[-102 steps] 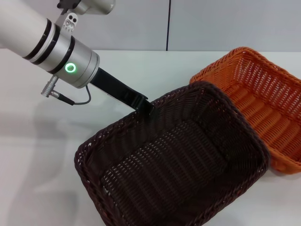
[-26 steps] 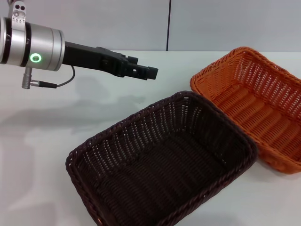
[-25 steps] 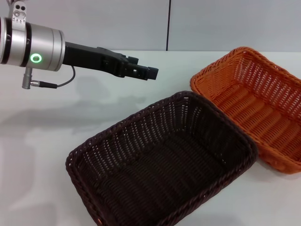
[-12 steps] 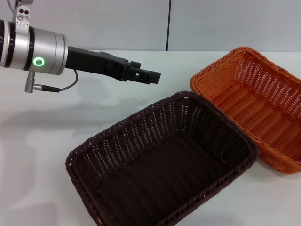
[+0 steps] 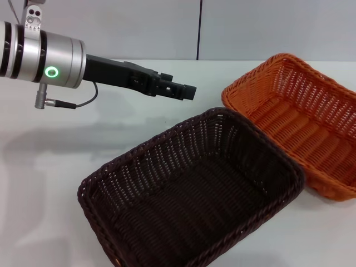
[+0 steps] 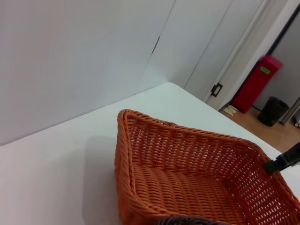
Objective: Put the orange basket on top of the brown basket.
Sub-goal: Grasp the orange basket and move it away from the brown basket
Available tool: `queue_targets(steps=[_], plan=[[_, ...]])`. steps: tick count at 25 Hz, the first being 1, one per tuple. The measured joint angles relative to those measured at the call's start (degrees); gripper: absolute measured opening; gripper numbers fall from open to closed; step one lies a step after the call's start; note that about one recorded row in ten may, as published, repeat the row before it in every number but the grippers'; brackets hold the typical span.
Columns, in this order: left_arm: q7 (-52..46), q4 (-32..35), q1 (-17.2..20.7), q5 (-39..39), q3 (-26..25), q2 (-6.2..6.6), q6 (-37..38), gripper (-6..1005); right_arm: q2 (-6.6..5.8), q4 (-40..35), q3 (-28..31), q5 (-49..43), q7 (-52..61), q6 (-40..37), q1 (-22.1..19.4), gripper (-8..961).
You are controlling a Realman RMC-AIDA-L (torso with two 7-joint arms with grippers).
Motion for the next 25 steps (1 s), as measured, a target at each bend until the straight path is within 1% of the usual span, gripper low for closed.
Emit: queue_targets(steps=[7,14,18,20,23,25], plan=[[-0.06,0.73,-0.37,0.2,0.0,0.0,0.0,840,0.24,2.84,-0.08,2.2,-0.64,2.35,0.17,743],[-0.62,0.86,-0.52,0.28,0.0,0.24,-0.06,840,0.93,3.61,-0.38,3.13,-1.91,4.34,0.41,737],[-0.64,0.89,-0.52,0.25,0.0,0.26,-0.02,840,1.16,3.9,-2.46,2.96,-2.14,5.73,0.36,733],[-0.65,0.95,-0.55,0.26,0.0,0.26,0.05,840,1.39,3.87,-4.51,2.97,-2.58,7.11,0.14,657],[-0.66,1.01,-0.57,0.26,0.0,0.25,0.13,840,1.59,3.9,-5.39,2.97,-4.18,8.29,-0.06,542],[-0.68,1.5,-0.64,0.27,-0.06,0.21,0.37,840,1.75,4.32,-5.47,2.94,-6.0,10.32,-0.45,509]])
